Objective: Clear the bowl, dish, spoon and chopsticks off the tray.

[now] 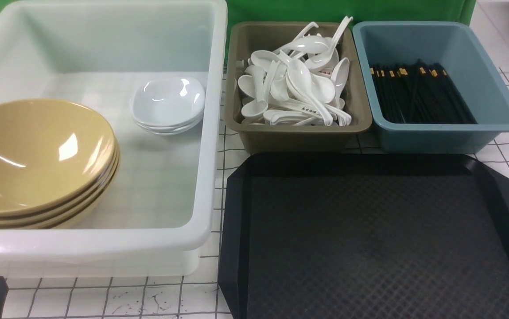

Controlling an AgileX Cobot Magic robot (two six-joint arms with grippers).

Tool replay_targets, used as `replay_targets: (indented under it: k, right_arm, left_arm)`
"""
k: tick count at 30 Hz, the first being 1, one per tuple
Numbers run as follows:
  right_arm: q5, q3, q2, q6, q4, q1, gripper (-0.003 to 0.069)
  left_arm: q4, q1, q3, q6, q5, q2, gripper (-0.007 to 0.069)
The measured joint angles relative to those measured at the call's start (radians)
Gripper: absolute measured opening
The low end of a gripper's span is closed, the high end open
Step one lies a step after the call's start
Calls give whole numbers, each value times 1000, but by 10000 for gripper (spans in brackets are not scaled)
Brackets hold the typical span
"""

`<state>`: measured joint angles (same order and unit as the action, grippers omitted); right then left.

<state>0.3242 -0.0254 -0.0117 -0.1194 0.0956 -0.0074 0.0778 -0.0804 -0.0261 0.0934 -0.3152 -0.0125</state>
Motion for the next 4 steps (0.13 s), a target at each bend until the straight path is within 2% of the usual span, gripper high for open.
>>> replay_targets:
  k: [4]
  right_arm:
    - [0,0,0,0,0,0,88]
  left_arm:
    - [0,0,0,0,0,0,-6]
